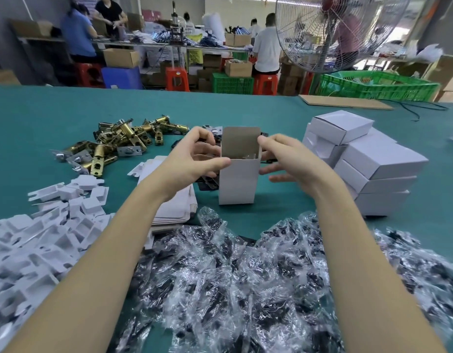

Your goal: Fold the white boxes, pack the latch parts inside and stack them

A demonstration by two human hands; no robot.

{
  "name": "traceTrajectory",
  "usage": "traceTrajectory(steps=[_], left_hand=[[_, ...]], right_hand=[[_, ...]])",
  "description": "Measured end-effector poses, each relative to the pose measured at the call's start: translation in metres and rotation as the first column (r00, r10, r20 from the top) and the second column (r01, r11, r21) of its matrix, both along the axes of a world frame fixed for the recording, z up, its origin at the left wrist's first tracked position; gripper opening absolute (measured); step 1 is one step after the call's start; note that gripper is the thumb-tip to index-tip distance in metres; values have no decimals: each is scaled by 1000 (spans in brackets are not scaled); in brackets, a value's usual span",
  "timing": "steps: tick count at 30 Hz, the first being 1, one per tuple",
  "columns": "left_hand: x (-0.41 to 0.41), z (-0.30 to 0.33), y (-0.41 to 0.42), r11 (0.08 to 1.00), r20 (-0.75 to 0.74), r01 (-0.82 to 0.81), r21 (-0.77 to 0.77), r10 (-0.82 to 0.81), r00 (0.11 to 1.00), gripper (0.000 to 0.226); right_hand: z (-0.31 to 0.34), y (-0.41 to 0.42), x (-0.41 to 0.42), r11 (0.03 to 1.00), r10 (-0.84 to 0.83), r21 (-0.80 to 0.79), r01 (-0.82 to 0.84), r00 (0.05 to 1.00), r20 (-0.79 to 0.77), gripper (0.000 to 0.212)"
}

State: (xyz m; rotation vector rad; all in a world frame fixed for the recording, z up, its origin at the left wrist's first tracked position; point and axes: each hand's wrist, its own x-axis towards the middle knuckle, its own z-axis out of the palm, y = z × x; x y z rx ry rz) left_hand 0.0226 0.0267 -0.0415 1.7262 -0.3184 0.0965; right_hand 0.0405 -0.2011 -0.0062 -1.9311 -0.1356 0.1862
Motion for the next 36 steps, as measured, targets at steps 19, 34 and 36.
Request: traceTrajectory(steps=[19, 34, 36], left_hand=[[-3, 9, -22, 976, -135, -186, -114, 170, 976, 26], [-4, 11, -11, 999, 32, -35, -24, 35, 999, 18], [-3, 10, -11, 998, 53, -57, -8, 57, 997, 15]], right_hand=[[-25, 5, 9, 910, 154, 411, -48, 962, -227, 23], [-26, 6, 7, 873, 133, 480, -85, 989, -66, 22], [-26, 7, 6, 874, 141, 472, -115, 990, -20, 18]])
